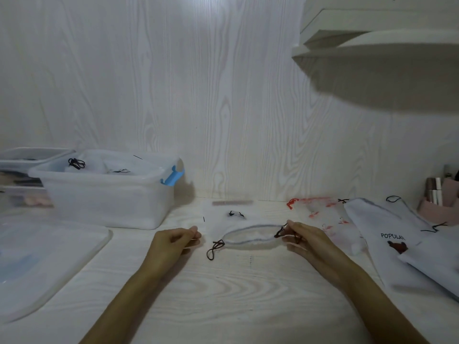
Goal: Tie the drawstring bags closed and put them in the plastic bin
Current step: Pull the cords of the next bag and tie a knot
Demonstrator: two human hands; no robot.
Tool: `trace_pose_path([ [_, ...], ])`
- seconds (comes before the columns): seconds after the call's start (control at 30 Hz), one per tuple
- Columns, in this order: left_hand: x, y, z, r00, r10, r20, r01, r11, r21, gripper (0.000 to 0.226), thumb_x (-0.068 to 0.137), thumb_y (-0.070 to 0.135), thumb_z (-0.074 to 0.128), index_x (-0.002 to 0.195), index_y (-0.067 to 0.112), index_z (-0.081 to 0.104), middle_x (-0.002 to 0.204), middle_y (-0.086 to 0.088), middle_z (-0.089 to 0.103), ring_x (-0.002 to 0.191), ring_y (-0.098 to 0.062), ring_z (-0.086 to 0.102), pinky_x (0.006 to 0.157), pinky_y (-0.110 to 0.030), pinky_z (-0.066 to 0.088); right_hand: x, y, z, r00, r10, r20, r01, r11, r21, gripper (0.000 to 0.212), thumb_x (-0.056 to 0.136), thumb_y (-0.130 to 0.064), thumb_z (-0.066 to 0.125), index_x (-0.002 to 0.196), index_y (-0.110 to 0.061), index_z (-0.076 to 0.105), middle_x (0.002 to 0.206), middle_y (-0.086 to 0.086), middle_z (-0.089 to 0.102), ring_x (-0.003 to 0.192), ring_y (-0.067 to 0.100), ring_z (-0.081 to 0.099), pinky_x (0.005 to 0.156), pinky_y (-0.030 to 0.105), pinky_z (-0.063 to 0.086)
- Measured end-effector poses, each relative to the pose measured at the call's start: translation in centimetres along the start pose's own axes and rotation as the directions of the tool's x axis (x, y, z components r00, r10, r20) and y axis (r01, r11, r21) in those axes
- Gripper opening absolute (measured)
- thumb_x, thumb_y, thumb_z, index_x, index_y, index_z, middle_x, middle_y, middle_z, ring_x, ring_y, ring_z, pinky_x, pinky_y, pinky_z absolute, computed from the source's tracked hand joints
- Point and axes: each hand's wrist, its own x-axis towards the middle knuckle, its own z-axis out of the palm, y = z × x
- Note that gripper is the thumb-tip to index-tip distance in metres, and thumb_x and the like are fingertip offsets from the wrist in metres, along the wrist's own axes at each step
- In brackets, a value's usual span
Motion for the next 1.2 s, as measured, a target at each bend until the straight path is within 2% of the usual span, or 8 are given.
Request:
trace_pose_path([
  [0.13,-0.7,-0.3,0.8,0.999,0.053,-0.011,-0.047,0.941,0.334,0.033,0.092,0.05,0.05,0.075,0.03,0.071,0.078,0.011,0.072,0.08,-0.009,0.067,0.075,-0.03,0.051,0.0,0.1,0.2,1.0,0.023,-0.012,-0.023,1.0,0.003,0.024,0.092,-0.021,0.057,0.092,0.001,0.066,0.089,0.013,0.063,0.082,0.015,0.059,0.075,0.022,0.053],
  [0.3,-1.9,0.1,2.5,0.995,0.09,0.053,-0.104,0.808,0.579,0.031,0.067,0.067,0.068,0.078,0.038,0.07,0.071,0.018,0.064,0.072,0.004,0.058,0.059,-0.018,0.04,0.2,0.1,0.4,1.0,0.011,0.001,-0.011,1.0,-0.021,0.024,0.092,-0.022,0.057,0.09,0.0,0.068,0.085,0.011,0.065,0.078,0.013,0.06,0.078,0.024,0.053],
  [0.8,-0.3,-1.1,-1.4,0.977,0.144,0.157,-0.211,0.759,0.617,0.009,0.084,0.039,0.068,0.079,0.033,0.072,0.075,0.015,0.069,0.075,-0.001,0.062,0.069,-0.018,0.046,0.1,0.0,-0.1,0.999,0.037,-0.009,-0.035,0.982,0.188,0.019,0.092,-0.02,0.057,0.081,-0.006,0.063,0.077,0.006,0.061,0.077,0.017,0.057,0.091,0.035,0.047],
  [0.87,-0.5,-0.3,-0.8,0.982,0.17,0.087,-0.191,0.878,0.44,0.016,0.092,0.031,0.059,0.082,0.026,0.07,0.082,0.011,0.069,0.081,-0.004,0.063,0.069,-0.018,0.046,0.2,-0.2,-0.3,0.996,0.086,0.002,-0.08,0.922,0.379,0.017,0.088,-0.022,0.059,0.074,-0.013,0.056,0.066,0.002,0.054,0.066,0.014,0.053,0.087,0.032,0.045],
  [0.93,-0.8,0.8,0.0,1.0,0.031,0.004,-0.031,0.998,-0.059,0.024,0.098,0.024,0.049,0.086,0.014,0.067,0.092,0.004,0.068,0.091,-0.009,0.064,0.073,-0.019,0.049,0.3,-0.3,-0.5,0.993,0.115,0.029,-0.113,0.838,0.534,0.025,0.075,-0.027,0.07,0.064,-0.016,0.051,0.056,-0.002,0.043,0.053,0.011,0.046,0.084,0.03,0.045],
  [1.03,-1.1,2.0,0.5,0.957,-0.202,0.207,0.289,0.638,-0.714,0.027,0.1,0.017,0.043,0.076,0.01,0.055,0.092,-0.004,0.069,0.094,-0.018,0.069,0.084,-0.035,0.056,0.3,-0.4,-0.7,0.99,0.112,0.08,-0.137,0.746,0.651,0.05,0.039,-0.028,0.095,0.054,-0.019,0.048,0.052,-0.005,0.037,0.048,0.011,0.037,0.072,0.026,0.04],
  [1.1,-0.7,1.6,-0.2,0.925,-0.26,0.278,0.374,0.484,-0.791,0.029,0.097,0.014,0.043,0.069,0.012,0.048,0.079,-0.005,0.07,0.077,-0.016,0.072,0.068,-0.032,0.06,0.2,-0.4,-0.8,0.986,0.122,0.112,-0.166,0.729,0.665,0.054,0.031,-0.028,0.097,0.053,-0.02,0.049,0.053,-0.006,0.037,0.049,0.011,0.035,0.065,0.025,0.035],
  [1.2,-0.2,1.1,-0.6,0.902,-0.311,0.3,0.425,0.515,-0.744,0.032,0.095,0.017,0.045,0.064,0.014,0.048,0.065,-0.002,0.062,0.052,-0.012,0.064,0.049,-0.024,0.056,0.2,-0.4,-1.0,0.979,0.134,0.154,-0.203,0.721,0.663,0.048,0.033,-0.028,0.096,0.058,-0.019,0.056,0.055,-0.007,0.038,0.051,0.01,0.034,0.062,0.024,0.032],
])
